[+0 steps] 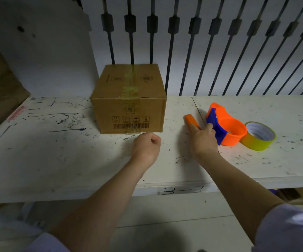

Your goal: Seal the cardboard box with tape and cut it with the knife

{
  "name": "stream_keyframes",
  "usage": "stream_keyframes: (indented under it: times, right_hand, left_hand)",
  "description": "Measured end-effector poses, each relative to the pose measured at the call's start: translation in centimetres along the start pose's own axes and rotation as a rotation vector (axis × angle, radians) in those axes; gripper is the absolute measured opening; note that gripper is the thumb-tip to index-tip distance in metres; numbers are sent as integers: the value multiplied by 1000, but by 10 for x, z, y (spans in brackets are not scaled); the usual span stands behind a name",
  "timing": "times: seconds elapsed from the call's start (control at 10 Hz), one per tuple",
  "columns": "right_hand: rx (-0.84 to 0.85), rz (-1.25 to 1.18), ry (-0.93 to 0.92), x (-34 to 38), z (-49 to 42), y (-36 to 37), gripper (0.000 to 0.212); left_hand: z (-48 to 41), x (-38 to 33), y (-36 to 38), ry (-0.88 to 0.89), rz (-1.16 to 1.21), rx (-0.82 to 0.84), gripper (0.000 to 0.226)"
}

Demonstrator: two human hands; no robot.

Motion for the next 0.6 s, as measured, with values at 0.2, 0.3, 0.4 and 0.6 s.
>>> stream_keyframes:
  times: [0.2,0.3,0.4,0.6]
  right_hand:
    - [97,296,-86,5,0,0,58]
    - [119,309,-73,5,0,0,57]
    - [110,356,-90,7,0,-4,53]
    - [13,295,-145,30,9,-22,52]
  left_hand:
    - [-3,3,3,15,-6,-18,19]
    - [-2,3,1,12,16,-17,19]
    - [0,3,-3,12,16,-12,19]
    - [11,-1,-20,-7,21,-27,19]
Point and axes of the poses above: each hand's wrist, its own z-axis away from the middle knuckle, its own y-axis out of the palm, x = y × z, the point moved 5 cm from there along -z, towards the middle knuckle, and after that the axes turned 12 degrees about -y, right-handed, at the moved point
